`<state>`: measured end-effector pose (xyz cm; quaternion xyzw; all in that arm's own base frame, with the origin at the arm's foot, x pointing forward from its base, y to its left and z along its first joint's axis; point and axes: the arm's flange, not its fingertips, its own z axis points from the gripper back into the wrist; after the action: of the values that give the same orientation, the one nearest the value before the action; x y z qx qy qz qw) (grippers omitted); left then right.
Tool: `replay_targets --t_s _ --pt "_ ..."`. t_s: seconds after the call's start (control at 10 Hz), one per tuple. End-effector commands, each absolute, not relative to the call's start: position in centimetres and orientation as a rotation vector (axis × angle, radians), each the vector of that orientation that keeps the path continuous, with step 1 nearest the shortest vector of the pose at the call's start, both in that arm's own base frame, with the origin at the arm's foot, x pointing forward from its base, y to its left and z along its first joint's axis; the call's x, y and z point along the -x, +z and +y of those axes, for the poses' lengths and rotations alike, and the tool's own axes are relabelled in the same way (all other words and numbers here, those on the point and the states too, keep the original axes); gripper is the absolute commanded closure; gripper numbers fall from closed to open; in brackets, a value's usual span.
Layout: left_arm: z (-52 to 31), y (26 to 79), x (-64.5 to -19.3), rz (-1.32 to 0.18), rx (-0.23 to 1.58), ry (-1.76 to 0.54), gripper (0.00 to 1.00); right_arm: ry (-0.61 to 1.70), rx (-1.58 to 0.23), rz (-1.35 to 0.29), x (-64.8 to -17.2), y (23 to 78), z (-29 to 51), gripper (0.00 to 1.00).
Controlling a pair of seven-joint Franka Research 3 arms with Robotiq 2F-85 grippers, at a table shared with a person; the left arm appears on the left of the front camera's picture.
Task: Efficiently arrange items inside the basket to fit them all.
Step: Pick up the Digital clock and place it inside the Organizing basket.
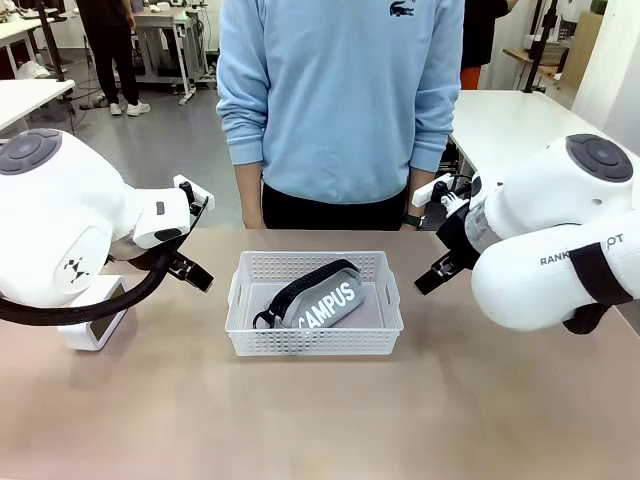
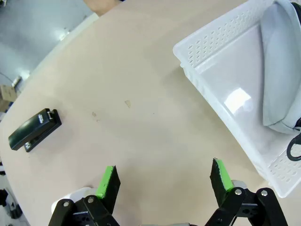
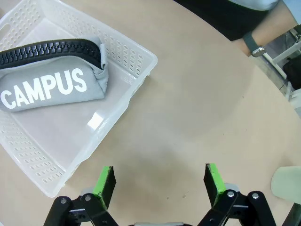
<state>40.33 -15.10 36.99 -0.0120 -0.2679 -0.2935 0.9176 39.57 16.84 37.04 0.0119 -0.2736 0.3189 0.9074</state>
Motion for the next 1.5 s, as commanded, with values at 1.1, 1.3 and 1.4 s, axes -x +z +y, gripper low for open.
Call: replay_targets --t_s 1.1,1.3,1.4 --pt "-9.4 42.3 -33.1 -0.491 0.339 -0.744 0.00 0.680 -0.258 -0.463 -34.3 43.4 8.9 0.00" --pt "-4.3 45.6 -29.9 -0.579 0.492 -0.798 0.00 0.687 -0.446 -0.530 -32.1 46.1 3.4 0.00" --pt "-1.0 47.0 -28.6 -0.632 0.501 -0.776 0.00 0.686 -0.591 -0.576 -31.2 47.5 0.1 0.00"
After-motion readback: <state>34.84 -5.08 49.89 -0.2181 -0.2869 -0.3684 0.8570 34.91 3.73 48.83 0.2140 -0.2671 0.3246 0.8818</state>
